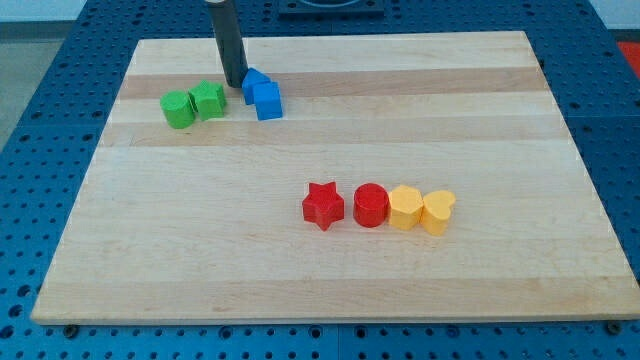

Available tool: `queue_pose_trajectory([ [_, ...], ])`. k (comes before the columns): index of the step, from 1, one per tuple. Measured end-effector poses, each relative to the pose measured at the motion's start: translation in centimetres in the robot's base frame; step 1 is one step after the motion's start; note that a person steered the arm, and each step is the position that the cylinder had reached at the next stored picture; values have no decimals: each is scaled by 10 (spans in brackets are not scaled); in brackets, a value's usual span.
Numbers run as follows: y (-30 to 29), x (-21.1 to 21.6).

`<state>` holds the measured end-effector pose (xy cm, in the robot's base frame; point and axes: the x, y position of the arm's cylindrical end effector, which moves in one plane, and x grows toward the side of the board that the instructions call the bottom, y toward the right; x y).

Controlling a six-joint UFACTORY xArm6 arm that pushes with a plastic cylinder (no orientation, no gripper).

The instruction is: Move the arm towards the yellow hexagon

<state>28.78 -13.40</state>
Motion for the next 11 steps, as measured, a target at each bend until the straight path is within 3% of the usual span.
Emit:
queue_pose_trajectory([
  [4, 28, -3],
  [5, 40, -46],
  [7, 93, -51],
  [8, 166, 18],
  [9, 171, 32],
  [10, 174, 87],
  [11, 192, 110],
])
